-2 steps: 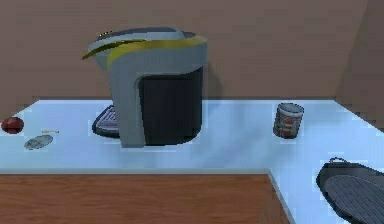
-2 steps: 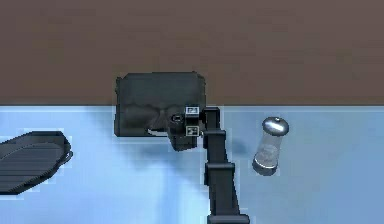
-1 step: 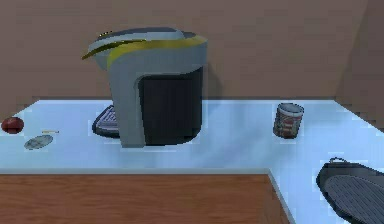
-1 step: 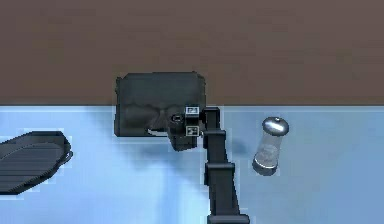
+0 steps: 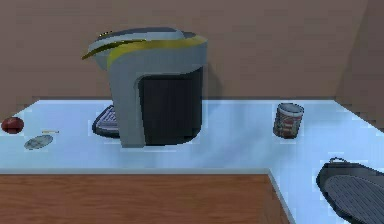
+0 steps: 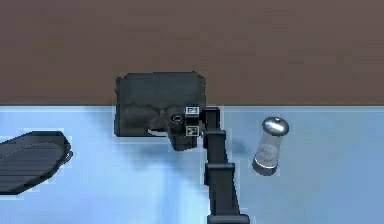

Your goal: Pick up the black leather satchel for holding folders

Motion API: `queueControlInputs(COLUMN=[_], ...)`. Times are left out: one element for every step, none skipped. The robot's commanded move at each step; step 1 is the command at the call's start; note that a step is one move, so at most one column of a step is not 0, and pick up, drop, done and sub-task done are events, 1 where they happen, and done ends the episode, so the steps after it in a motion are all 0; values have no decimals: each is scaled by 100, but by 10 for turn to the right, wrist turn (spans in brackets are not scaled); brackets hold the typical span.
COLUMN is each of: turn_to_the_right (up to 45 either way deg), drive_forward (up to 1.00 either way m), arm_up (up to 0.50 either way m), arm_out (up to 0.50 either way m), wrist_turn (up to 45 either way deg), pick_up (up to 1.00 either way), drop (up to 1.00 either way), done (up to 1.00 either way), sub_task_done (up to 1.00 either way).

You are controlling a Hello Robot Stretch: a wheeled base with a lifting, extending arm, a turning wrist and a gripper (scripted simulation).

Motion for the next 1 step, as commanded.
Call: queueControlInputs(turn_to_the_right=[0], drive_forward=[0], arm_up=[0], arm_out=[0], wrist_turn=[0], pick_up=[0], drop=[0], done=[100], sub_task_done=[0])
